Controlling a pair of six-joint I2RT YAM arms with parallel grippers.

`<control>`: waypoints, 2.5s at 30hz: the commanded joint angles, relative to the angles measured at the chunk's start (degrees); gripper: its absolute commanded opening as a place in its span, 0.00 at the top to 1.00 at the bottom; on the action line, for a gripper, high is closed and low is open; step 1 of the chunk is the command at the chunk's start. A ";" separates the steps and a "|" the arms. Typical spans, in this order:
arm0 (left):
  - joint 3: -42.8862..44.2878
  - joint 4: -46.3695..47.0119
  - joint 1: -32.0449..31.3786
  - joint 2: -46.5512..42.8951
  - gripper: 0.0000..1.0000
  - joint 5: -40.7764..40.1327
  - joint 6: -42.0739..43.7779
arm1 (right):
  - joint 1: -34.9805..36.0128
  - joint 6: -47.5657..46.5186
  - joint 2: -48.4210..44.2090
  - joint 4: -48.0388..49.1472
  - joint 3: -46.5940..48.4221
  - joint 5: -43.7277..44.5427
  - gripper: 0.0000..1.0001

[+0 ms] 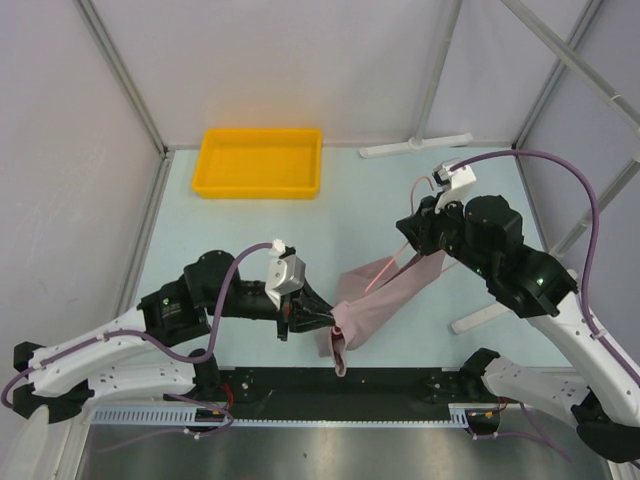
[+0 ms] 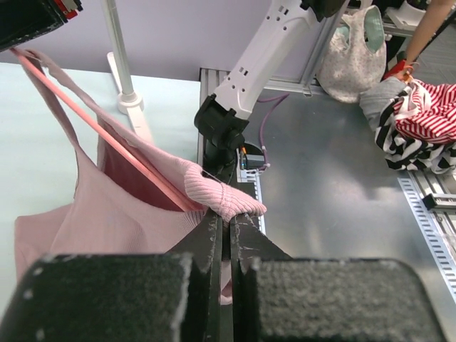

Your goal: Remove the tank top from the hanger

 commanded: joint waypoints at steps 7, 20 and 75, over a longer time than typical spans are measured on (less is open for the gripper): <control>-1.14 0.64 -0.28 -3.37 1.00 -2.73 -1.72 | -2.25 5.19 -5.37 2.69 -1.71 15.36 1.00; -5.35 3.45 -0.28 -3.81 1.00 -9.31 -5.14 | -2.78 21.79 -9.95 11.57 -6.19 15.37 1.00; 6.15 0.11 18.62 -4.60 0.00 -4.16 -19.21 | -2.87 6.51 -9.07 0.06 -4.44 9.30 1.00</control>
